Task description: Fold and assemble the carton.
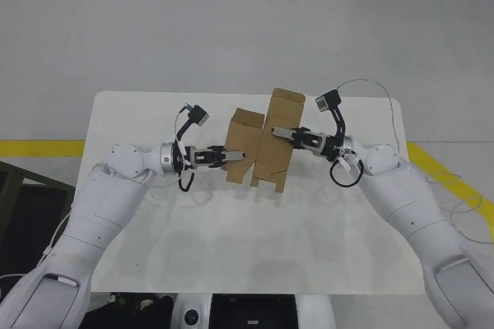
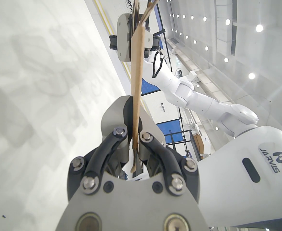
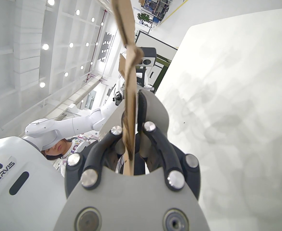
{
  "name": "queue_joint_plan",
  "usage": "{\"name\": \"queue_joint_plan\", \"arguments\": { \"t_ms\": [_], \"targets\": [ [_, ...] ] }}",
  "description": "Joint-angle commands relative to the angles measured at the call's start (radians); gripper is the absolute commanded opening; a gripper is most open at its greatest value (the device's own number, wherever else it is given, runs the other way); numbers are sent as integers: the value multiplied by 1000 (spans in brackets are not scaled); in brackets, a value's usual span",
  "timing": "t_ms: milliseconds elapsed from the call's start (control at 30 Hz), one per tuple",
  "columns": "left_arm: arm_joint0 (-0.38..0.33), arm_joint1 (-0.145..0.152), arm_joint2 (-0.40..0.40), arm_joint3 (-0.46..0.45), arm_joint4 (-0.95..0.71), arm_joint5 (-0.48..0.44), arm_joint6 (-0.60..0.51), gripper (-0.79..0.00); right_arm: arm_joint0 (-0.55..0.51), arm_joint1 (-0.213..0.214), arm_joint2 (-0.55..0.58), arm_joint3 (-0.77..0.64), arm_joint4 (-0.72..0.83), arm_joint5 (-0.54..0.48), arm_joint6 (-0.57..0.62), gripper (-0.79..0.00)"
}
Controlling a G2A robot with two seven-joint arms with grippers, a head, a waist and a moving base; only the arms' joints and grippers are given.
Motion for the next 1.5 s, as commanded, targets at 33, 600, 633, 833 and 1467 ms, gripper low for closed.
{"name": "queue_joint_plan", "arguments": {
  "t_ms": [33,600,633,833,1467],
  "targets": [
    [-16,4,-3,9,8,62,-59,-785,2,7,22,7,2,10,56,0],
    [-87,34,36,39,-28,243,-389,-785,-67,85,137,-86,-45,190,291,0],
    [-93,36,54,35,-31,243,-389,-785,-74,89,140,-95,-47,195,296,0],
    [-137,47,143,39,-82,229,-389,-785,-111,103,140,-162,-39,234,335,0],
    [-200,60,241,90,-165,226,-389,-785,-125,114,106,-208,1,280,382,-643]
  ]
}}
